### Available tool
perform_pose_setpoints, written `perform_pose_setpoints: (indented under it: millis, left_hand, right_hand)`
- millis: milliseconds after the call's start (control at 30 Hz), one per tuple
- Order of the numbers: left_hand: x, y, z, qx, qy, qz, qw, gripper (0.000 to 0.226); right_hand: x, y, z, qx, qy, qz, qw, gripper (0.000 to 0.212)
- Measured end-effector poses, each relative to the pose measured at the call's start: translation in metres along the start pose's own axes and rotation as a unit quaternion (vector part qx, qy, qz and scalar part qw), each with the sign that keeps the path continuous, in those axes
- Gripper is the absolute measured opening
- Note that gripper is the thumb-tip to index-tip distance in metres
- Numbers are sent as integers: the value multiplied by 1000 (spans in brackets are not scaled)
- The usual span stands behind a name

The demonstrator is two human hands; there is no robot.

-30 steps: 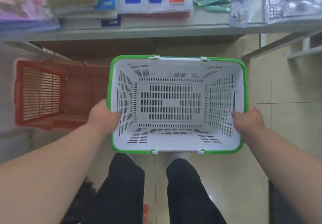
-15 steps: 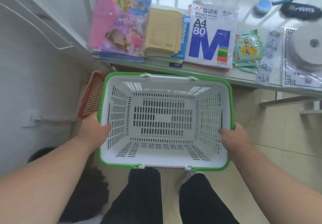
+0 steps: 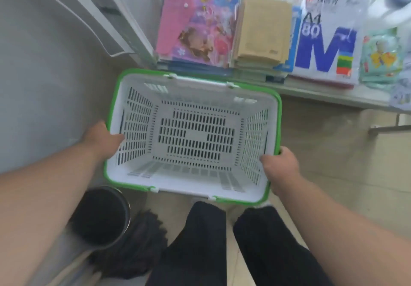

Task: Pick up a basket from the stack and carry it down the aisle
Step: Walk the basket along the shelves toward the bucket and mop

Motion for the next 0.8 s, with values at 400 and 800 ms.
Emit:
perform_pose_setpoints:
  millis: [400, 800]
  left_hand:
    - [-119, -31, -24, 72, 20, 13, 997, 36]
    - [-152, -5, -81, 23, 2, -31, 999, 23]
  right_hand:
    - [-42, -24, -91, -20, 10, 20, 1000, 23]
    - [-112, 52, -125, 162, -21, -19, 986, 25]
Point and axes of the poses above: each hand's wrist, its own x-axis away from the middle knuckle, its own z-axis out of the back of the hand, y = z × x, the point moved 9 cm from there along -x, towards the middle knuckle, and after that the axes turned 1 degree about -x, right-handed, at the moved point
